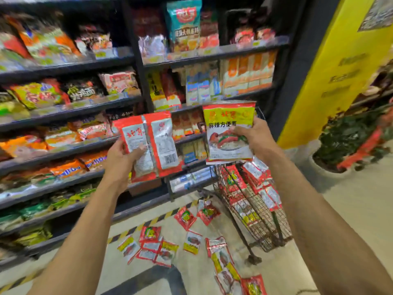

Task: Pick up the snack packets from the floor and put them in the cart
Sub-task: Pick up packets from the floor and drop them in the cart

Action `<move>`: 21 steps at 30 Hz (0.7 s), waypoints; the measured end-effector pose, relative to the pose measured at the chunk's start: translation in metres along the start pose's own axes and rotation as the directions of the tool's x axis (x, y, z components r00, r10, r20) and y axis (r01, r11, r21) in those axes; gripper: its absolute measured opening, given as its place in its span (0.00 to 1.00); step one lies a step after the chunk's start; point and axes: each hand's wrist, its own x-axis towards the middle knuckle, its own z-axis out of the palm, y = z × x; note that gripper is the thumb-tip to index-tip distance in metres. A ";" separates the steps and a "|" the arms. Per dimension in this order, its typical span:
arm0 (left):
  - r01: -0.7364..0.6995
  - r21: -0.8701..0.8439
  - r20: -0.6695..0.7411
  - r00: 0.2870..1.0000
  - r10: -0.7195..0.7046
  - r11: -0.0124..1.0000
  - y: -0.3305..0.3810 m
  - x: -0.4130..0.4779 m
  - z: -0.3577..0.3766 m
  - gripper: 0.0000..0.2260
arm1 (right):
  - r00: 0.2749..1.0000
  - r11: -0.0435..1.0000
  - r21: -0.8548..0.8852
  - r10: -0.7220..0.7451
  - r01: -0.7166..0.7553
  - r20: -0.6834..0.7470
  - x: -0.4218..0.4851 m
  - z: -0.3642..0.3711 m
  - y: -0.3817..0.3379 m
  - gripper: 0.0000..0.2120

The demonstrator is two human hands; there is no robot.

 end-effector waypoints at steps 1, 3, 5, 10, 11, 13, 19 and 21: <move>0.002 -0.005 0.016 1.000 -0.002 1.000 0.006 -0.011 0.015 0.16 | 1.000 1.000 -0.004 0.005 -0.005 -0.012 -0.011 -0.020 -0.006 0.08; 0.002 -0.019 0.071 0.997 -0.001 1.000 0.014 -0.033 0.048 0.15 | 0.999 1.000 -0.018 0.010 -0.011 -0.031 -0.031 -0.062 -0.013 0.08; 0.003 -0.028 0.096 0.995 -0.001 1.000 0.019 -0.053 0.088 0.15 | 0.998 1.000 -0.016 0.008 -0.009 -0.063 -0.045 -0.106 -0.016 0.09; 0.001 -0.050 0.116 0.993 0.005 0.999 0.018 -0.101 0.206 0.16 | 0.995 0.999 -0.011 0.033 -0.034 -0.092 -0.070 -0.229 -0.005 0.10; 0.009 -0.049 0.121 0.993 -0.003 0.999 0.015 -0.112 0.231 0.15 | 0.995 0.999 -0.015 0.043 -0.045 -0.095 -0.073 -0.256 0.000 0.10; 0.045 -0.068 0.132 0.991 -0.036 0.997 0.005 -0.133 0.282 0.14 | 0.996 0.998 -0.025 0.057 -0.059 -0.075 -0.075 -0.308 0.011 0.09; 0.134 -0.054 0.129 0.984 -0.126 0.989 -0.024 -0.179 0.405 0.14 | 0.986 0.988 -0.037 0.149 -0.152 -0.075 -0.077 -0.426 0.049 0.13; 0.168 -0.063 0.118 0.980 -0.160 0.984 -0.034 -0.183 0.431 0.14 | 0.982 0.982 -0.042 0.180 -0.183 -0.057 -0.066 -0.450 0.064 0.14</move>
